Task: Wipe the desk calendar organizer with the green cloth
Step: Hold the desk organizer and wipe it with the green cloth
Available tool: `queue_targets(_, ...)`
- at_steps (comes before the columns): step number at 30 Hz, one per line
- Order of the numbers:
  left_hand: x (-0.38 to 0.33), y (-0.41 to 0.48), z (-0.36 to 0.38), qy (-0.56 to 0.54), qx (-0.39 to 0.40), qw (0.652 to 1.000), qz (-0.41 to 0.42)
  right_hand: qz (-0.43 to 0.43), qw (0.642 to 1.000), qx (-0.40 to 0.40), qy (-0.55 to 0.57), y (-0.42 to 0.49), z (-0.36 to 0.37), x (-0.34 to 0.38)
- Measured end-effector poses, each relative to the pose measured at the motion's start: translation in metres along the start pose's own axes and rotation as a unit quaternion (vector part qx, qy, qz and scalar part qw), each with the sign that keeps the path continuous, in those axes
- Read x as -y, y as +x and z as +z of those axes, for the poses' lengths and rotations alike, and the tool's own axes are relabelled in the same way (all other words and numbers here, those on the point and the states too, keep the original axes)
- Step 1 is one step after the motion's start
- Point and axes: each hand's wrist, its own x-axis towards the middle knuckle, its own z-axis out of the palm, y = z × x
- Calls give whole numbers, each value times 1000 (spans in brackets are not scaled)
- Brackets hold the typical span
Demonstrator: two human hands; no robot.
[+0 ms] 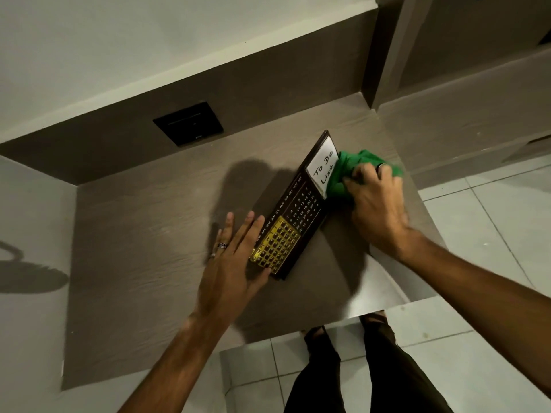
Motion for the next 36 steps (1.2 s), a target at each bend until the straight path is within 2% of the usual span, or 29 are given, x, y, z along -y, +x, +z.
queue_targets(5, -2, 2, -2, -12, -2, 1000, 5, -189, 978, 71, 45, -78, 3, 60)
queue_targets(7, -4, 2, -4, -15, -3, 1000, 4, -222, 969, 93, 56, -83, 0, 64)
queue_targets(9, -5, 1, -6, -12, 1, 1000, 1, -199, 975, 85, 58, -63, -4, 45)
queue_targets(13, -9, 0, -7, -13, 5, 1000, -6, -37, 998, 49, 21, 2, -14, -8)
queue_targets(15, -9, 1, -6, -16, 6, 1000, -5, -10, 999, 36, -11, 9, -16, -6)
queue_targets(17, -6, 2, -6, -15, 4, 1000, -3, -61, 997, 52, -23, -10, -13, 11)
queue_targets(19, -2, 3, -3, -11, -3, 1000, 3, -140, 984, 104, 37, -43, -13, 38)
queue_targets(22, 3, 2, 0, -20, -12, 1000, 4, -242, 939, 207, 128, -73, -20, 70)
queue_targets(25, 6, 1, 2, -14, -12, 1000, 4, -271, 925, 202, 174, -71, -32, 67)
queue_targets(28, 5, 1, 3, -4, -6, 1000, 8, -239, 949, 146, 143, -53, -38, 47)
queue_targets(32, 2, 1, 1, 8, -1, 1000, 5, -73, 994, 51, 57, -7, -38, -1)
queue_targets(34, 0, 1, 0, 10, 1, 1000, 4, 3, 999, 1, 48, 5, -36, -16)
queue_targets(36, -1, 1, 1, 7, -1, 1000, 4, 1, 997, -15, 77, 1, -32, -4)
